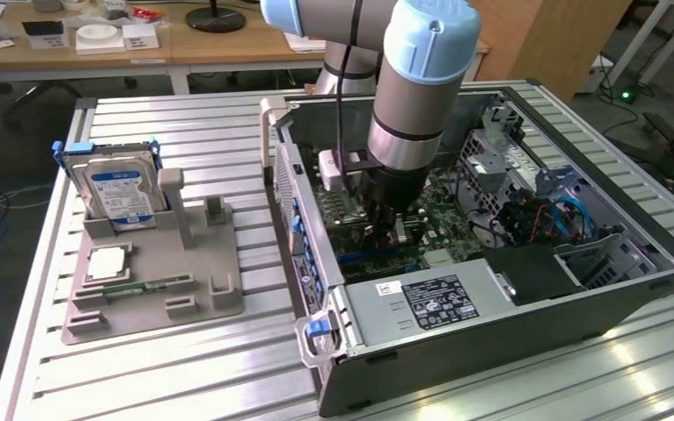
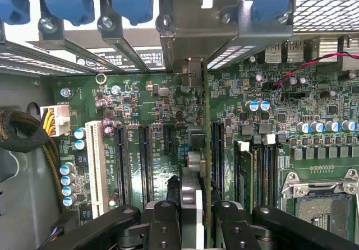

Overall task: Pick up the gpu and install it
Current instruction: 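Insert the gpu into the slot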

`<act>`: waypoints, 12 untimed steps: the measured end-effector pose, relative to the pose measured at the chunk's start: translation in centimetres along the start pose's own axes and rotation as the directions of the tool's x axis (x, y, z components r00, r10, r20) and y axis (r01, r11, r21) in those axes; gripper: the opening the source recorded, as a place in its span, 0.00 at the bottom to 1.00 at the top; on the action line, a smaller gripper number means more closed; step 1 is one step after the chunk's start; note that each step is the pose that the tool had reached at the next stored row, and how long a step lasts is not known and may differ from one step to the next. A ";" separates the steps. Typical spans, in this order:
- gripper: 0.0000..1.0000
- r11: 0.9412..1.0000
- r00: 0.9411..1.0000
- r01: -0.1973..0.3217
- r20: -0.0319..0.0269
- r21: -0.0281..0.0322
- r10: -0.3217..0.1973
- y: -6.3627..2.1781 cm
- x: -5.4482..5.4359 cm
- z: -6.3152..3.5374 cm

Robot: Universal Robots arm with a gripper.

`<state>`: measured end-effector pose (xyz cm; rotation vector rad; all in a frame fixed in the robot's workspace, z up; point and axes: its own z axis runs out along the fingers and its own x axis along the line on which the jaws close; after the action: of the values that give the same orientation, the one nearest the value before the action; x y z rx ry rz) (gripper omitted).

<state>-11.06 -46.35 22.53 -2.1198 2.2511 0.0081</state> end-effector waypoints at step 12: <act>0.28 1.000 1.000 0.000 0.000 0.000 0.000 0.07 -0.1 -0.01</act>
<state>-11.13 -46.29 22.55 -2.1199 2.2510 0.0080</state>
